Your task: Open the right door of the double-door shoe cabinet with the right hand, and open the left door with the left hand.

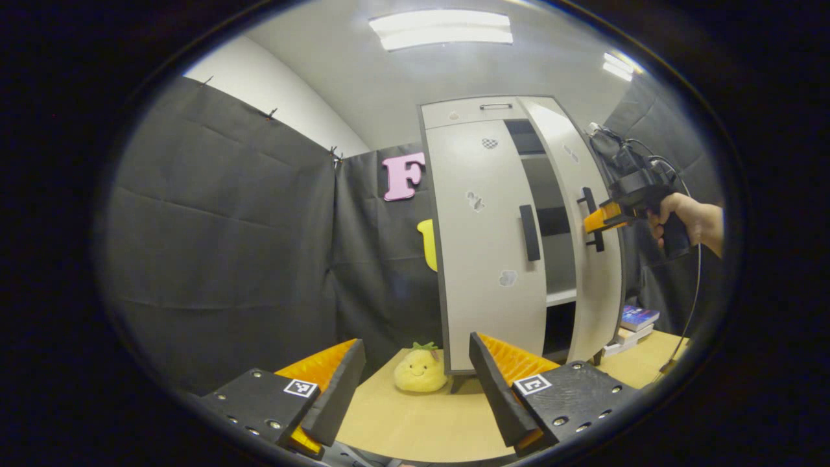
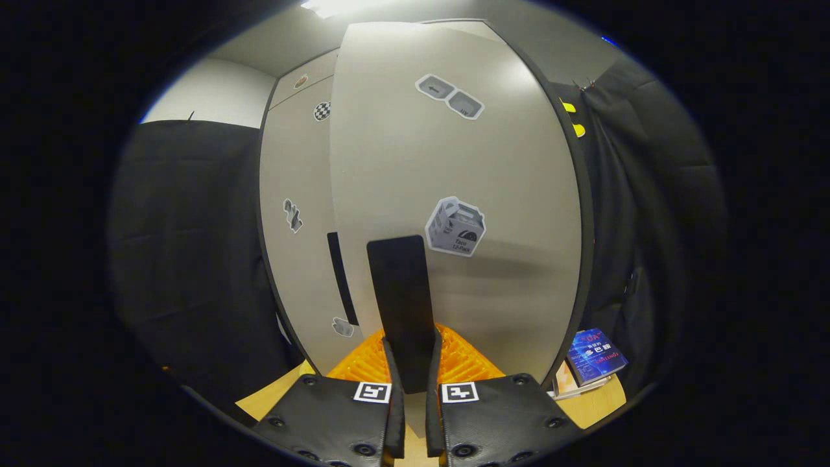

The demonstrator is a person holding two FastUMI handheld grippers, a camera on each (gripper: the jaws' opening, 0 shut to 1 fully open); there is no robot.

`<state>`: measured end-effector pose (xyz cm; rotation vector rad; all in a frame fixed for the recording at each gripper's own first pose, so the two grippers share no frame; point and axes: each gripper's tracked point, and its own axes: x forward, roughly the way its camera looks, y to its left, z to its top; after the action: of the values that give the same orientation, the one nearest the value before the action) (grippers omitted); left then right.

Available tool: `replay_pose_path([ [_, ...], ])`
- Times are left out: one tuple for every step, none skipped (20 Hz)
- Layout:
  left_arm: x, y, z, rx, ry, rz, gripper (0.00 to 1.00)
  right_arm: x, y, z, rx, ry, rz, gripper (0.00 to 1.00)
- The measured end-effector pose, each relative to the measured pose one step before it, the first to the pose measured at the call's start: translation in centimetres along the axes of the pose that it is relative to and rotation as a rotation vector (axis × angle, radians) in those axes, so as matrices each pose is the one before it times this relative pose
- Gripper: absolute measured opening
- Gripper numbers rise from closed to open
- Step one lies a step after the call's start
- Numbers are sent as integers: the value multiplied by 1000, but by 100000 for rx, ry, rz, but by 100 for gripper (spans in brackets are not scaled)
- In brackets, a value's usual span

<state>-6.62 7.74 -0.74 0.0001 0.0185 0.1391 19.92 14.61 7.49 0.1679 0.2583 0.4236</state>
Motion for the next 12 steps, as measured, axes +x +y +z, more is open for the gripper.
replay_pose_path([
  [138, -291, 105, -80, -184, -761, 95, -231, -66, 1, 140, 110, 1290, 14],
  [104, -225, 1, -15, -187, -601, 95, -223, 8, 3, 387, 163, 1227, 14],
  [271, -254, -16, -102, -60, -523, 95, -208, -19, 35, 41, 30, 1275, 14],
  [59, -309, -68, -249, 64, -692, 95, -260, -28, 50, -606, -72, 1527, 14],
  [160, -349, 15, -330, 144, -695, 95, -159, -125, 119, -485, -67, 1524, 14],
  [146, -322, -13, -363, -38, -814, 95, -240, -119, 45, 360, -64, 1152, 14],
  [105, -356, -2, -213, 17, -647, 94, -211, -134, -8, 763, 554, 829, 16],
  [144, -395, 3, -96, 9, -774, 95, -148, -88, 33, 882, 237, 673, 14],
  [18, -366, 11, -1, -17, -794, 95, -186, -157, 12, 811, 344, 458, 14],
  [79, -455, -42, 48, 38, -842, 95, 143, -162, -119, 420, 315, 95, 14],
  [38, -360, 66, 44, -89, -703, 95, -146, -164, 87, -15, -112, -150, 14],
  [2, -323, -20, -51, -118, -664, 95, -183, -146, 15, -70, 75, -247, 14],
])
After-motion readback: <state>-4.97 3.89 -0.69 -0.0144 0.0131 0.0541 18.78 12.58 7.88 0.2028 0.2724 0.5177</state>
